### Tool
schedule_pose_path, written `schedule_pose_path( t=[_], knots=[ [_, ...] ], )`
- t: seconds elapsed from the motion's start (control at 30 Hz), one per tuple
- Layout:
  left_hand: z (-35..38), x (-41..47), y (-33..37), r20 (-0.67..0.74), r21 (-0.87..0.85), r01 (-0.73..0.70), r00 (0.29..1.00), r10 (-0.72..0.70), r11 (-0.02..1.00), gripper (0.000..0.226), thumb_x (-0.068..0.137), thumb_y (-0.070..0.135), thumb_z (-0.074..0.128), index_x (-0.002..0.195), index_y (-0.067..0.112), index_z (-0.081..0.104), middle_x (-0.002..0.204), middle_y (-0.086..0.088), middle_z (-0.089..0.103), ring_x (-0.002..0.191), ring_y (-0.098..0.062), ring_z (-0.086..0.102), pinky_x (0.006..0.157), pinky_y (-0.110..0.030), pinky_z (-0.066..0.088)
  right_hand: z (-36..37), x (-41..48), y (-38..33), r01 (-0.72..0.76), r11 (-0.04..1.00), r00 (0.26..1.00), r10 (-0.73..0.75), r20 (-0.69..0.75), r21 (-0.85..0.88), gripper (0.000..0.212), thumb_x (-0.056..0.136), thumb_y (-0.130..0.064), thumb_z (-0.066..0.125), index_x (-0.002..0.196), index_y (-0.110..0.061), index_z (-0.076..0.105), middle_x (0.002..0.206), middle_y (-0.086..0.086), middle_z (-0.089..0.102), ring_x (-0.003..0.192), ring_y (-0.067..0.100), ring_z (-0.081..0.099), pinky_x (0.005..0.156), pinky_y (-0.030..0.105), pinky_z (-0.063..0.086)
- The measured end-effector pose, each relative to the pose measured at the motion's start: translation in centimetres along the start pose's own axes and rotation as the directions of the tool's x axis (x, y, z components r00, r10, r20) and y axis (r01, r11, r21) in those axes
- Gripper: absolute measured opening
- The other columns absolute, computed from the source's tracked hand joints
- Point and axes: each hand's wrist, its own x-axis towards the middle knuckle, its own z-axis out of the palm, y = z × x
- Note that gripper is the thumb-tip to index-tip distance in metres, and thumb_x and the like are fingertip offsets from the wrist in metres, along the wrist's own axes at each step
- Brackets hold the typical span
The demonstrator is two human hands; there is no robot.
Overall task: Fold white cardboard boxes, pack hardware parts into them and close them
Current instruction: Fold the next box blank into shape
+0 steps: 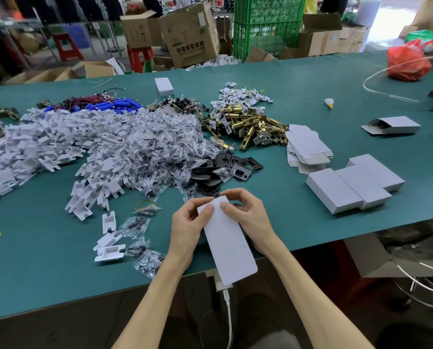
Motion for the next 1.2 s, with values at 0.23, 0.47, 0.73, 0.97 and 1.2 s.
schedule_pose_path(
  t=[0.23, 0.47, 0.73, 0.97, 1.2],
  knots=[
    [-0.20, -0.02, -0.09, 0.001, 0.004, -0.016, 1.000, 0.016, 1.000, 0.007, 0.095, 0.015, 0.074, 0.099, 0.015, 0.080, 0.098, -0.009, 0.078, 0.083, -0.014, 0.068, 0.069, -0.024, 0.055, 0.03, -0.02, -0.03, 0.038, 0.998, 0.999, -0.037, 0.025, -0.043, 0.011, 0.093, -0.017, 0.074, 0.100, -0.011, 0.067, 0.101, 0.003, 0.072, 0.076, 0.016, 0.067, 0.061, 0.031, 0.055],
    [0.10, -0.04, -0.07, -0.055, 0.028, -0.002, 0.998, 0.004, 1.000, 0.010, 0.094, 0.014, 0.075, 0.100, 0.010, 0.082, 0.095, -0.007, 0.080, 0.080, -0.012, 0.068, 0.067, -0.021, 0.052, 0.01, 0.04, 0.11, 0.011, 0.998, 1.000, -0.013, -0.028, -0.064, 0.014, 0.093, -0.017, 0.074, 0.100, -0.007, 0.066, 0.099, 0.009, 0.073, 0.081, 0.032, 0.070, 0.067, 0.048, 0.058],
    [0.54, -0.28, 0.03, -0.051, 0.086, -0.050, 0.997, 0.054, 0.995, 0.025, 0.108, 0.026, 0.053, 0.109, 0.019, 0.078, 0.104, -0.001, 0.078, 0.091, -0.018, 0.070, 0.076, -0.030, 0.055, -0.25, 0.27, 0.39, -0.024, 1.000, 0.992, 0.023, -0.123, -0.007, 0.010, 0.093, -0.016, 0.073, 0.098, -0.010, 0.068, 0.096, 0.004, 0.071, 0.083, 0.016, 0.066, 0.068, 0.029, 0.054],
    [0.40, -0.24, 0.28, -0.036, 0.016, -0.018, 0.999, 0.019, 1.000, 0.018, 0.100, 0.027, 0.065, 0.106, 0.013, 0.075, 0.103, -0.011, 0.076, 0.091, -0.023, 0.070, 0.077, -0.040, 0.059, -0.34, 0.43, 0.74, -0.016, 1.000, 0.989, 0.014, -0.147, -0.010, 0.011, 0.092, -0.018, 0.072, 0.095, -0.009, 0.066, 0.089, -0.002, 0.070, 0.079, 0.009, 0.064, 0.065, 0.022, 0.052],
    [0.09, -0.07, -0.28, -0.072, 0.065, -0.006, 0.997, 0.010, 0.998, 0.006, 0.098, 0.013, 0.070, 0.100, 0.009, 0.074, 0.091, -0.008, 0.077, 0.079, -0.017, 0.070, 0.065, -0.026, 0.057, -0.20, 0.33, 0.54, 0.007, 0.999, 0.994, -0.013, -0.111, -0.053, 0.013, 0.093, -0.017, 0.073, 0.092, -0.008, 0.064, 0.086, -0.001, 0.068, 0.074, 0.013, 0.065, 0.061, 0.028, 0.052]
  ],
)
